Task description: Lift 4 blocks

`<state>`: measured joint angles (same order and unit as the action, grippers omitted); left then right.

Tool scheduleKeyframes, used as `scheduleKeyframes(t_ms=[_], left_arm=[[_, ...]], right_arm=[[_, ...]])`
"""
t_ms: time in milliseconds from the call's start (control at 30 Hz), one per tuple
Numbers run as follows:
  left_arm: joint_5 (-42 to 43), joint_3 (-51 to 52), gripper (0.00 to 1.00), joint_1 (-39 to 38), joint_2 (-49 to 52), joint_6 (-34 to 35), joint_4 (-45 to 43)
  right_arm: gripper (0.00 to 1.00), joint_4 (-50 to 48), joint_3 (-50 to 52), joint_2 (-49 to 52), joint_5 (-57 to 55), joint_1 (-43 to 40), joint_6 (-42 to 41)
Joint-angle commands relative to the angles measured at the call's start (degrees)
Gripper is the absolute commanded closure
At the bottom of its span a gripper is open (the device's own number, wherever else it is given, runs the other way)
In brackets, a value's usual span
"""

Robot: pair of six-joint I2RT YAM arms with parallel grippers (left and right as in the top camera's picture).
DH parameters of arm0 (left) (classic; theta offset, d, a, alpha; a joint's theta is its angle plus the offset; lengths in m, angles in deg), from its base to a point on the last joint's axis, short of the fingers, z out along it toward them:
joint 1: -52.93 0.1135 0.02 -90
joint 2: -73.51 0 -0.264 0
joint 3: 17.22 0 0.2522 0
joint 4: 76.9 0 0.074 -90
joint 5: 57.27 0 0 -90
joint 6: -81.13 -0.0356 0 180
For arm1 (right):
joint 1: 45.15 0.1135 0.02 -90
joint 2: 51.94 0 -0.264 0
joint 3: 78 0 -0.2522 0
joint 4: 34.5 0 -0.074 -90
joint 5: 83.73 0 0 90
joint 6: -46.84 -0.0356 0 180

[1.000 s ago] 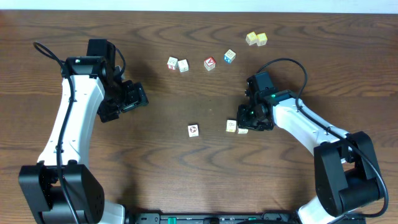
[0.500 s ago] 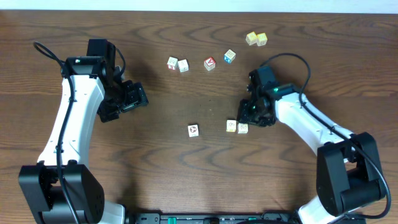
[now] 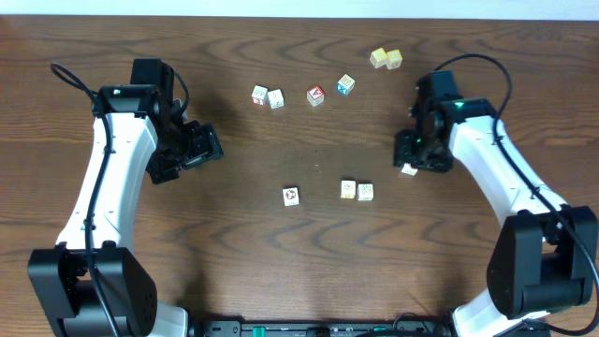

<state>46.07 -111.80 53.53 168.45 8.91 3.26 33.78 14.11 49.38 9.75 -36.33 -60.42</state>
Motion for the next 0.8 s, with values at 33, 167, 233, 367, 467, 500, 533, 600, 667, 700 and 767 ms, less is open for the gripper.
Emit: scheduleKeyframes(t_ms=[33,167,233,367,467,500,533,600,667,700,767], left_arm=[[-0.52,0.15,0.11,0.07,-0.20,-0.11,0.17],[-0.52,0.15,0.11,0.07,-0.20,-0.11,0.22],[-0.55,0.26,0.11,0.07,-0.20,-0.11,0.17],[-0.52,0.96,0.11,0.07,-0.20,-0.11,-0.13],[-0.52,1.77,0.11,0.07,-0.20,-0.11,-0.35],[-0.52,2.08,0.11,0.07,-0.20,-0.11,-0.55],[-0.52,2.45,0.11,0.07,-0.20,-0.09,-0.83],[-0.50,3.26,0.11,0.07,-0.20,-0.09,-1.44],[-0.50,3.96,0.11,0.07,-0.20,-0.09,-1.81],[-0.50,4.07,0.11,0.07,-0.20,-0.09,-1.79],[-0.50,4.11,0.11,0.07,-0.20,-0.09,-1.79]], right_arm=[[0.39,-4.87,2.95,0.07,-3.15,-1.70,1.01],[0.39,-8.66,5.16,0.07,-3.21,-1.66,1.01],[0.39,-9.14,5.20,0.07,-3.19,-1.66,0.76],[0.42,-9.33,5.27,0.07,-3.21,-1.64,-2.84],[0.44,-10.29,5.90,0.07,-3.23,-1.57,-4.26],[0.44,-10.91,6.27,0.07,-3.26,-1.55,-4.66],[0.44,-11.61,6.73,0.07,-3.23,-1.55,-5.09],[0.45,-12.59,7.67,0.07,-3.23,-1.55,-6.16],[0.49,-13.33,8.70,0.07,-3.23,-1.53,-7.56],[0.49,-13.99,9.29,0.07,-3.23,-1.53,-8.04],[0.47,-15.28,10.25,0.07,-3.32,-1.55,-8.02]])
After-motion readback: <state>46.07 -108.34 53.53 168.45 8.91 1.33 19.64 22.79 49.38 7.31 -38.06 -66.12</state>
